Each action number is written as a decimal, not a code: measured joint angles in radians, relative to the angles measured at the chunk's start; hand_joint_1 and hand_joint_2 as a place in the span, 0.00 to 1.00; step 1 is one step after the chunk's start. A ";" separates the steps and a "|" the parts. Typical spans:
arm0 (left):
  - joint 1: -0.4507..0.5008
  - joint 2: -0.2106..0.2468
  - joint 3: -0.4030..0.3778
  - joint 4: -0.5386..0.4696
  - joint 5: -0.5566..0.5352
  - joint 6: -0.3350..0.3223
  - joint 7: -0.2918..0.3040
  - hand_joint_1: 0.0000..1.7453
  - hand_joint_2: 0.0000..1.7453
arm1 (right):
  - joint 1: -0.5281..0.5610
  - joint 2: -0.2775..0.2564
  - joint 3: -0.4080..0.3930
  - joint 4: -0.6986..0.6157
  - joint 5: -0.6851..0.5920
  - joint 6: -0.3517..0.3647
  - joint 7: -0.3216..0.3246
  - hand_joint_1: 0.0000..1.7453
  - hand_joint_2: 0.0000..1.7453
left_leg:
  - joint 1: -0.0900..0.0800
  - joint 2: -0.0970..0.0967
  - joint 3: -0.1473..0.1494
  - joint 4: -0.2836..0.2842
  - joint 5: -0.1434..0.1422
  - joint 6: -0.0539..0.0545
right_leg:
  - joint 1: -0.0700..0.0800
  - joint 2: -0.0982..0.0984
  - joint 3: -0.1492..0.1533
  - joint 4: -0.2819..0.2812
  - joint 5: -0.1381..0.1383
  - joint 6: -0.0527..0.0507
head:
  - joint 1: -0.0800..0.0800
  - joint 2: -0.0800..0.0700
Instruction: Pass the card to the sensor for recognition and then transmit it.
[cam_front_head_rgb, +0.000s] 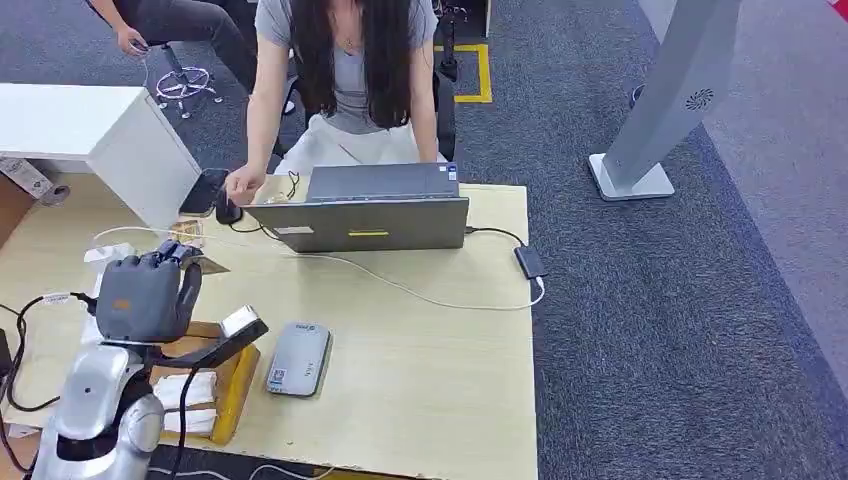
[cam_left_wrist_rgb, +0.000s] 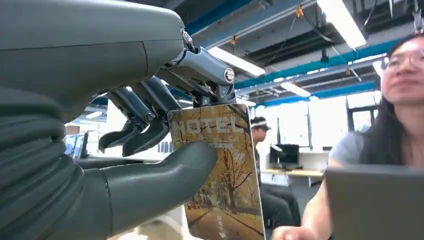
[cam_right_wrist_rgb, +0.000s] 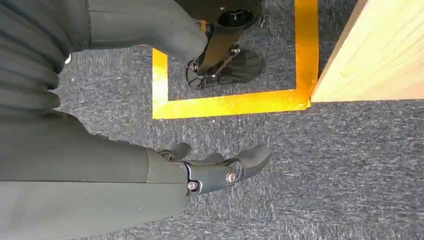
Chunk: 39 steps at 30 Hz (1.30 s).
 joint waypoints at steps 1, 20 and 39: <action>-0.020 0.006 -0.003 0.010 0.000 -0.002 0.002 1.00 1.00 | 0.000 0.000 0.000 0.000 0.001 0.000 0.000 0.00 1.00 | 0.000 0.001 0.000 0.000 0.000 0.000 | 0.000 0.001 0.000 0.000 0.000 0.000 | 0.000 0.000; -0.160 0.026 -0.036 0.116 -0.013 -0.053 0.061 1.00 1.00 | 0.000 0.000 0.000 0.000 0.032 0.012 0.006 0.00 1.00 | 0.000 -0.001 -0.001 0.000 0.001 -0.001 | 0.000 -0.002 -0.001 0.000 0.000 0.000 | 0.000 0.000; -0.804 0.059 -0.036 0.783 -0.131 -0.059 0.243 1.00 1.00 | -0.026 0.000 0.003 0.001 0.149 0.042 0.052 0.00 1.00 | 0.000 0.000 -0.002 0.000 0.005 -0.001 | 0.000 0.001 -0.002 0.001 0.005 0.000 | 0.000 0.000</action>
